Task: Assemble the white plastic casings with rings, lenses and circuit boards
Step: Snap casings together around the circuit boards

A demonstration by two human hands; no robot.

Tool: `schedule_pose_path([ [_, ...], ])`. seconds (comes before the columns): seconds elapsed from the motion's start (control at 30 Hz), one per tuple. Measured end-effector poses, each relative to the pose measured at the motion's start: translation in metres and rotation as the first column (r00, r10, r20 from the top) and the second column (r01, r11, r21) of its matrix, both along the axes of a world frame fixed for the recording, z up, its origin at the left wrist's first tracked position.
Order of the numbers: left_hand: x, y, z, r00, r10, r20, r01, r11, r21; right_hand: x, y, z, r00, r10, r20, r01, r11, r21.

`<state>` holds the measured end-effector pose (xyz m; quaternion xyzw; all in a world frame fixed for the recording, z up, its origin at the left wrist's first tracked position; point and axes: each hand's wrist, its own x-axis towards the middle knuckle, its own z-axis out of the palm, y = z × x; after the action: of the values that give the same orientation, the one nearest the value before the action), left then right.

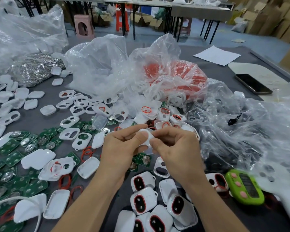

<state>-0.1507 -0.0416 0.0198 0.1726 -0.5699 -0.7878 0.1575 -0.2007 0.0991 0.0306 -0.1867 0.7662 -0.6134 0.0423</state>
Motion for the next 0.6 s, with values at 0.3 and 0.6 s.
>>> schedule_pose_path([
  [0.3, 0.000, 0.000, -0.002, 0.999, 0.051, 0.007, -0.050, 0.995, -0.085, 0.006, -0.007, -0.002, 0.997, -0.078, -0.025, 0.079, 0.996, 0.039],
  [0.6, 0.001, 0.002, -0.009, 0.974, 0.226, 0.005, -0.202, 0.878, -0.435, 0.009, -0.010, -0.001, 0.990, -0.142, -0.011, 0.142, 0.987, 0.073],
])
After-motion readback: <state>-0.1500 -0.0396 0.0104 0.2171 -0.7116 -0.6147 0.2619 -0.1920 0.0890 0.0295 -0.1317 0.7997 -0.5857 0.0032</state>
